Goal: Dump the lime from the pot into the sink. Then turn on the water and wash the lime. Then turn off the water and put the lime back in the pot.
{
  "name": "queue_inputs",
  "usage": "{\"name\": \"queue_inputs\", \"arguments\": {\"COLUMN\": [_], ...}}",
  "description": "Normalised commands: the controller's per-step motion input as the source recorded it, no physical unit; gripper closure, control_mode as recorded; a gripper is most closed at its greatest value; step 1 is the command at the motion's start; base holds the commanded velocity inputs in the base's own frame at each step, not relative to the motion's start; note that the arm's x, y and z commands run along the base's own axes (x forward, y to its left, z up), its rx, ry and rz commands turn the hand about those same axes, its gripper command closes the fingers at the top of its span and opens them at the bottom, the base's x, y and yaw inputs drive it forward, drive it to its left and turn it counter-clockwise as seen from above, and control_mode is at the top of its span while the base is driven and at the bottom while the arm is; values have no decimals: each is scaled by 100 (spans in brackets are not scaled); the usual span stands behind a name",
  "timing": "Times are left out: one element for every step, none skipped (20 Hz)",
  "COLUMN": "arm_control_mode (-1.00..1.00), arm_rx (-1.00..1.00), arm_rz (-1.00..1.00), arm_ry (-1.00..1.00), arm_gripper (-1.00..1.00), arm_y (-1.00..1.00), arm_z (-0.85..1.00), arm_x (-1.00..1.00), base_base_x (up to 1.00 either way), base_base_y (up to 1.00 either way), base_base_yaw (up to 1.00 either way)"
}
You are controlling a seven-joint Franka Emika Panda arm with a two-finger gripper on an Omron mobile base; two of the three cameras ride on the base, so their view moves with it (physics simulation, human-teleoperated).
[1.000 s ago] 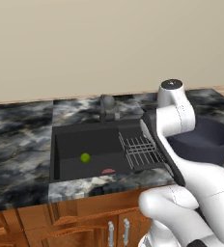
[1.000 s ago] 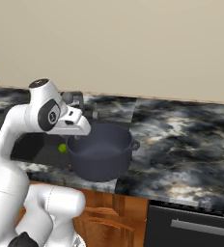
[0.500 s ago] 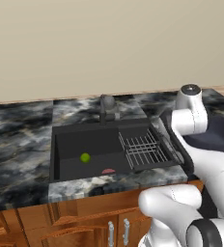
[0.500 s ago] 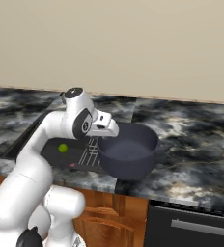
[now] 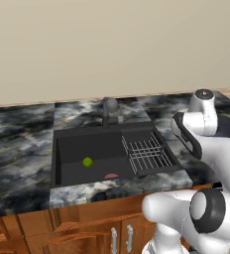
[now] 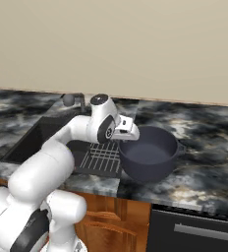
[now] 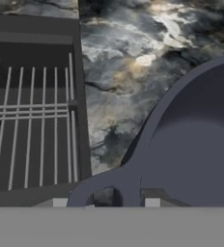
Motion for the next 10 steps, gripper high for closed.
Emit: {"name": "queue_inputs", "arguments": {"arm_control_mode": [-100, -100, -100, -100, -100, -100, -100, -100, -100, -100], "arm_rx": [0, 0, 0, 0, 0, 0, 0, 0, 0, 0], "arm_rz": [0, 0, 0, 0, 0, 0, 0, 0, 0, 0], "arm_ry": [0, 0, 0, 0, 0, 0, 0, 0, 0, 0], "arm_gripper": [100, 100, 100, 100, 100, 100, 100, 100, 100, 100], "arm_y": [-33, -30, -29, -27, -23, -21, -19, -19, -20, -16], "arm_z": [-30, -34, -36, -35, -39, -39, -36, -37, -35, -34], "arm_x": [26, 26, 26, 29, 31, 30, 31, 31, 32, 32], "base_base_x": [0, 0, 0, 0, 0, 0, 0, 0, 0, 0], "base_base_y": [0, 0, 0, 0, 0, 0, 0, 0, 0, 0], "base_base_yaw": [0, 0, 0, 0, 0, 0, 0, 0, 0, 0]}}
